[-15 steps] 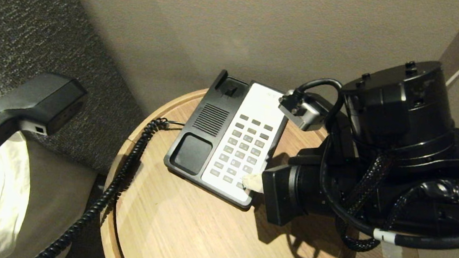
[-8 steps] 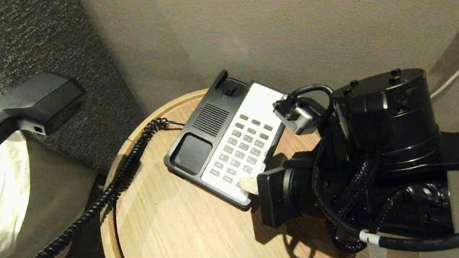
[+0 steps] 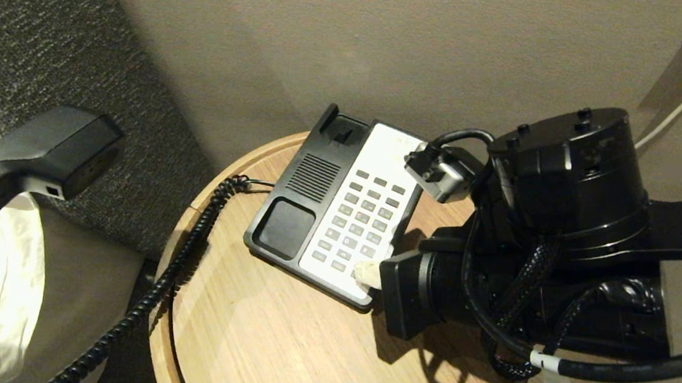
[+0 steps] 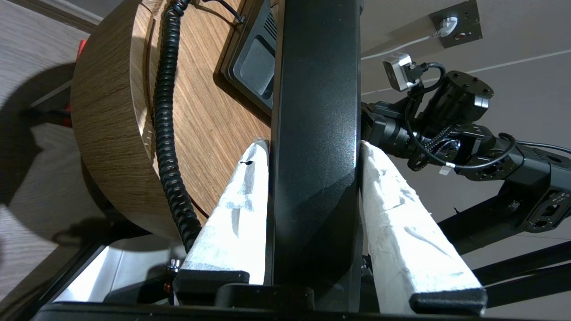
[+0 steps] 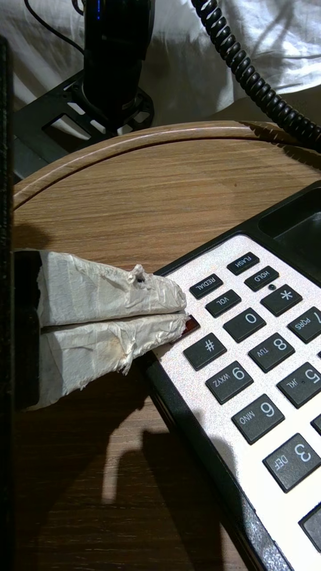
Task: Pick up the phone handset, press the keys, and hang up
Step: Dial the number
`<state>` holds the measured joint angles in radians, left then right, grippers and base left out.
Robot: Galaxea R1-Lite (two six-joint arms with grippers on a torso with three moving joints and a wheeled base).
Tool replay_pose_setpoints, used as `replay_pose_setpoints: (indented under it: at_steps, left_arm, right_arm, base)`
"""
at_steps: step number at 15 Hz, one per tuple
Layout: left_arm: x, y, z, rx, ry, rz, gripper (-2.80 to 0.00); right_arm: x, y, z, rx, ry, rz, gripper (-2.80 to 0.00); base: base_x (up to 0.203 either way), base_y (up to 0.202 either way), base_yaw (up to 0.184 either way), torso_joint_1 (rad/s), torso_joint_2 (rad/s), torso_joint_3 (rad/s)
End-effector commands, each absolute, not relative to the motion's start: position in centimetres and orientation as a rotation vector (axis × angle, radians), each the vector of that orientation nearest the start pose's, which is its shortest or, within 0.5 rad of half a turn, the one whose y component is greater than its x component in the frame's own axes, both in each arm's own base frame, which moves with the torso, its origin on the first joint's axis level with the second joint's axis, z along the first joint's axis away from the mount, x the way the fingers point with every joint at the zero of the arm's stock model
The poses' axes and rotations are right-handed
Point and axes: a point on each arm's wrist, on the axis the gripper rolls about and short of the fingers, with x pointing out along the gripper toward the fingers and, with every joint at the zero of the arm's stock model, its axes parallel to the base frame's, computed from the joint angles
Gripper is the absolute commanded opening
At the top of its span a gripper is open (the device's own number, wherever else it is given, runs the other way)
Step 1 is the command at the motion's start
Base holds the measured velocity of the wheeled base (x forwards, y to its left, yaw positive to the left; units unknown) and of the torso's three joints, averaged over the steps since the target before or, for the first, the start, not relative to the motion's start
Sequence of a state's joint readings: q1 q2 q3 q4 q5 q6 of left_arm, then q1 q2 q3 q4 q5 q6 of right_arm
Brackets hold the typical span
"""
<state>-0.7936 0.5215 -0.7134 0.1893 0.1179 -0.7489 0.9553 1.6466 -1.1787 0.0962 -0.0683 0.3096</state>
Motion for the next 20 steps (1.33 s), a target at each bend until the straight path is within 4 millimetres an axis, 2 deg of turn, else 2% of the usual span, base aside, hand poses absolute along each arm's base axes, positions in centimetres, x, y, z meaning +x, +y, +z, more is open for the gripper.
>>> replay_pose_setpoints:
  at_steps: [1, 5, 9, 20]
  left_arm:
    - [0.1, 0.2, 25.7, -0.725, 0.253, -0.642, -2.80]
    - [0.1, 0.2, 25.5, -0.723, 0.256, -0.640, -2.80]
    - [0.2, 0.2, 25.4, -0.720, 0.260, -0.638, -2.80]
    - [0.2, 0.2, 25.1, -0.718, 0.265, -0.636, -2.80]
  right_arm:
    - [17.4, 24.3, 23.0, -0.006, 0.643, 0.766, -2.80]
    - [17.2, 24.1, 24.3, 0.032, 0.605, 0.782, -2.80]
    - [17.2, 24.1, 24.7, 0.054, 0.582, 0.795, -2.80]
    - [17.1, 24.5, 23.6, 0.049, 0.625, 0.806, -2.80]
  base:
    - [0.000, 0.000, 0.000, 0.000, 0.00, 0.000]
    - [0.000, 0.000, 0.000, 0.000, 0.00, 0.000]
    - [0.000, 0.000, 0.000, 0.000, 0.00, 0.000]
    - [0.000, 0.000, 0.000, 0.000, 0.00, 0.000]
